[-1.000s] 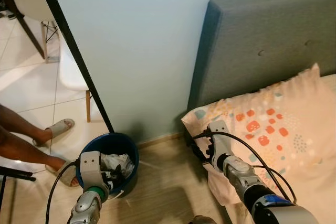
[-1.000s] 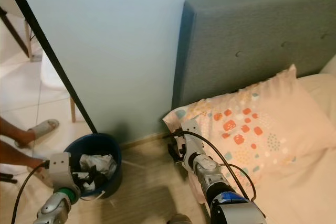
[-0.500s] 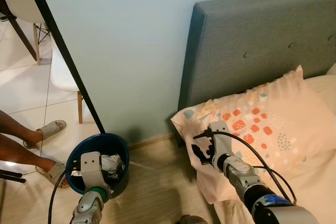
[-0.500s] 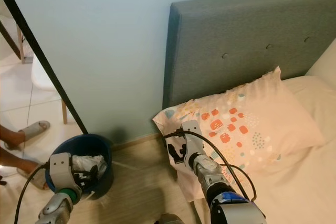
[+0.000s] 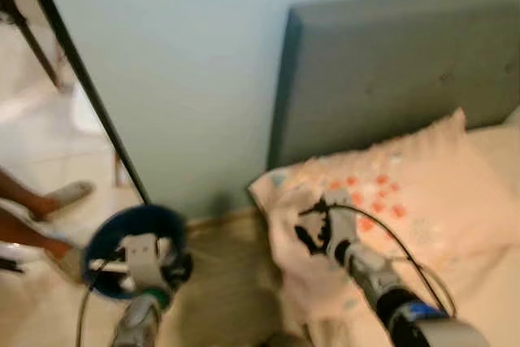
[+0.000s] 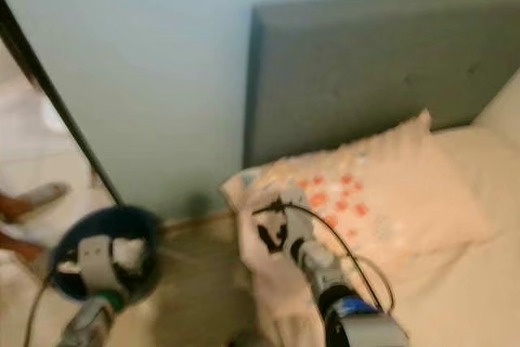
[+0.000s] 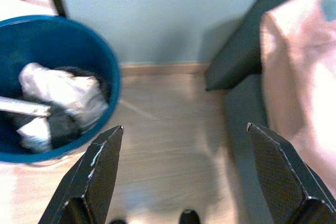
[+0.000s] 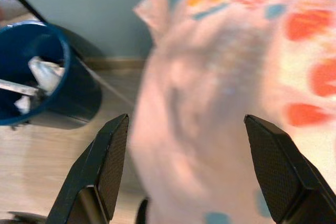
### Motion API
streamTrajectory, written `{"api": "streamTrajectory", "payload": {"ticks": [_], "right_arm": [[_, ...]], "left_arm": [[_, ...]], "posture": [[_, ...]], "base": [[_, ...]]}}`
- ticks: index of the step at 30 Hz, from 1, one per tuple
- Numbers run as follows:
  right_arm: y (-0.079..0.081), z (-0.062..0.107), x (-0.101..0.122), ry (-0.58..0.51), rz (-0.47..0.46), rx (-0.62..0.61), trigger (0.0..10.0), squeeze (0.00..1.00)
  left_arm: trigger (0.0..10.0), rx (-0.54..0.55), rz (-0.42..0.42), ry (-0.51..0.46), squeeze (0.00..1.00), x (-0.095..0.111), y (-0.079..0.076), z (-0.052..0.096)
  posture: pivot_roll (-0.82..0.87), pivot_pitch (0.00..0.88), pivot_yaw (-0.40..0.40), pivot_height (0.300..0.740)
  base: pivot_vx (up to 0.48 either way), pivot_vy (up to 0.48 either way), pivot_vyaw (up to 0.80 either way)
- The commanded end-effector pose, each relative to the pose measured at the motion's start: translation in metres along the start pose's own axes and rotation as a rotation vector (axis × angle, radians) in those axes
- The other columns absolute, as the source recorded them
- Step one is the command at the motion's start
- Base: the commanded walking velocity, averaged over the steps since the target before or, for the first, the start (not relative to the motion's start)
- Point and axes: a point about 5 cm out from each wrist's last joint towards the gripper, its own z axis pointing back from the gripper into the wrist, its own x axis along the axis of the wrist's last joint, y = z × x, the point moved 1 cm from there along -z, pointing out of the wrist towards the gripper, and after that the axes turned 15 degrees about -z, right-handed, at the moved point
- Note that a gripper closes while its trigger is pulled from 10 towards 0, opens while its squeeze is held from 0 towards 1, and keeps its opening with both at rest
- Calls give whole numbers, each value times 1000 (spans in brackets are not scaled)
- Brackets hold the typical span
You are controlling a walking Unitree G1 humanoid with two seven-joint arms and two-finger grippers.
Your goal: Clean up the room
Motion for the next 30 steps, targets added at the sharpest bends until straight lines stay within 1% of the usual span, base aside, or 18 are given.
{"api": "streamTrajectory", "payload": {"ticks": [1,3,4,5,6,10,12,13,21,27,30], "right_arm": [[3,0,-7,17,-23,7,10000,0],[3,0,-6,17,-22,7,10000,0],[3,0,-6,18,-22,10,10000,0],[3,0,-6,18,-22,10,10000,0],[3,0,-7,18,-21,11,10000,0],[4,0,-6,19,-22,14,10000,0],[4,0,-7,21,-23,17,10000,0],[4,0,-7,22,-22,17,10000,0],[6,-1,-8,31,-10,29,10000,0],[13,-4,-7,44,-8,52,10000,0],[19,-8,-2,53,-18,66,10000,0]], "left_arm": [[10000,14,11,33,0,-10,4,5],[10000,13,9,33,0,-10,4,5],[10000,-14,-15,34,0,-11,0,5],[10000,-14,-15,34,0,-11,0,5],[10000,-26,-32,36,0,-11,-1,5],[10000,-13,-23,32,0,-10,-2,5],[10000,6,17,25,0,-9,0,4],[10000,11,18,25,0,-9,1,4],[10000,13,15,31,0,-11,1,5],[10000,12,3,35,0,-13,1,6],[10000,13,-14,32,0,-12,2,6]], "posture": [[-96,21,-7,725],[-96,21,-7,725],[-96,20,-8,725],[-96,20,-8,725],[-96,20,-8,725],[-95,21,-9,725],[-96,22,-11,725],[-95,23,-13,725],[-97,29,-15,725],[-96,37,-16,725],[-96,37,-16,725]], "base": [[0,0,0],[0,0,0],[0,-454,0],[0,-454,0],[0,-454,0],[0,-451,0],[0,0,0],[0,0,0],[0,0,0],[0,0,0],[0,0,0]]}}
